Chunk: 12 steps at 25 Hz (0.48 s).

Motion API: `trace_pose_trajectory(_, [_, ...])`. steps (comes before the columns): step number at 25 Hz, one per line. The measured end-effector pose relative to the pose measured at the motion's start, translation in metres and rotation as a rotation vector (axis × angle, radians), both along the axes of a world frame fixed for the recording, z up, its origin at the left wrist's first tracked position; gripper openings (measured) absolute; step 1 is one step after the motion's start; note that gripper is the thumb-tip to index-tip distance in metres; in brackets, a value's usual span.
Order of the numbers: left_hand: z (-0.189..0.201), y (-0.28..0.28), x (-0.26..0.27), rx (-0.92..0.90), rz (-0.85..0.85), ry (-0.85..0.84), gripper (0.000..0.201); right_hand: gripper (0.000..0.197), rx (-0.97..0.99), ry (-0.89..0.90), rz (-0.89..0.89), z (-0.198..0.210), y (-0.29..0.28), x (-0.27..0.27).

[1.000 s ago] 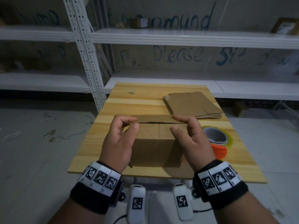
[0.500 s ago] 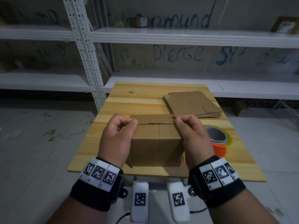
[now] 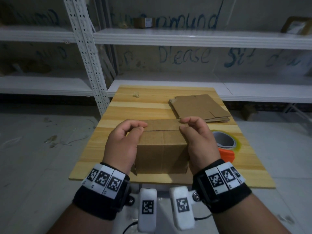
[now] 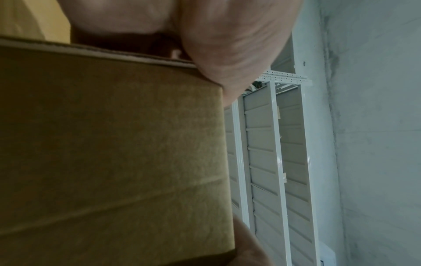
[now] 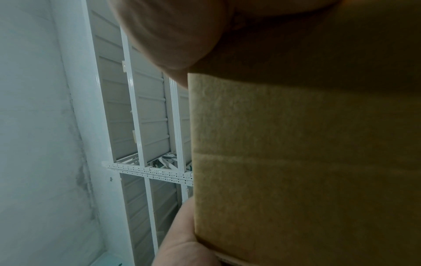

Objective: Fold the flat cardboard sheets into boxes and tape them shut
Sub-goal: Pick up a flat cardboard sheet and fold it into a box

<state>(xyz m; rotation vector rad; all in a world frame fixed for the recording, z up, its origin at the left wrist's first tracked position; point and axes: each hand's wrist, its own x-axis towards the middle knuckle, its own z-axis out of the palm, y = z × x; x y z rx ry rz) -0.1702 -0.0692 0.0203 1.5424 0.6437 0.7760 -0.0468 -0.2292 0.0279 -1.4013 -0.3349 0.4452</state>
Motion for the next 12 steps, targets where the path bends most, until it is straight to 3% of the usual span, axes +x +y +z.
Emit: trace_pose_trajectory(12, [-0.0009,-0.0018,0.0018,-0.036,0.006,0.025,0.038,0.017,0.028,0.007,-0.002,0.0011,0.0002,-0.0037])
